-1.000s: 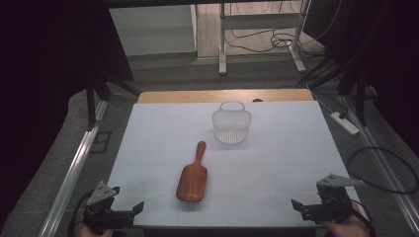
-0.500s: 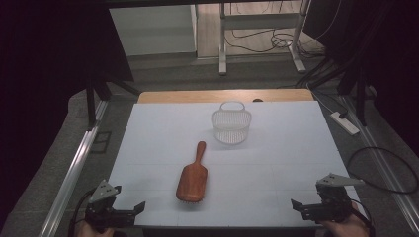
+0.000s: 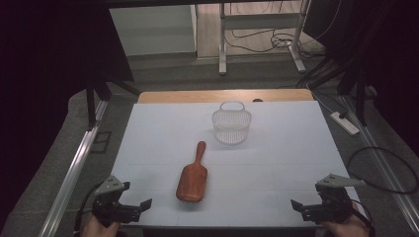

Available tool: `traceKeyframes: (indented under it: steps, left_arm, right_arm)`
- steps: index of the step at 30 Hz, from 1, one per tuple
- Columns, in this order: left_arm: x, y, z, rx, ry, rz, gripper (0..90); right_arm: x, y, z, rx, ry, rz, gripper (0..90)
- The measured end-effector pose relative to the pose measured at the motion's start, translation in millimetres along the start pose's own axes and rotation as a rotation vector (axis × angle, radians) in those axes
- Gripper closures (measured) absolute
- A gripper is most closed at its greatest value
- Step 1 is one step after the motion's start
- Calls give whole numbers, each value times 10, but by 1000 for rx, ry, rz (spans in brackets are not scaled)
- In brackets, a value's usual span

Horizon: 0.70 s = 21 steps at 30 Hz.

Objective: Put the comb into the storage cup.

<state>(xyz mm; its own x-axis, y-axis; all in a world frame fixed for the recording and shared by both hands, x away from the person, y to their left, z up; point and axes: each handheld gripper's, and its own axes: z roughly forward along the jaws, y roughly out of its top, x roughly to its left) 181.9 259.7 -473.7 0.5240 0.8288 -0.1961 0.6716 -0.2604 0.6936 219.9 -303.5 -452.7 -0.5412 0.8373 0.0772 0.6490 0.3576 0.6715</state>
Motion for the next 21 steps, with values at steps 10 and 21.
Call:
traceKeyframes:
  steps: [10, 21]
  left_arm:
    - [1, 127, 72, 19, -10, 21, 0]
    - [-27, 331, 196, 42, -6, 57, 0]
  right_arm:
    - [3, 0, 3, 2, 3, -1, 0]
    - [1, 1, 6, 6, 4, -1, 0]
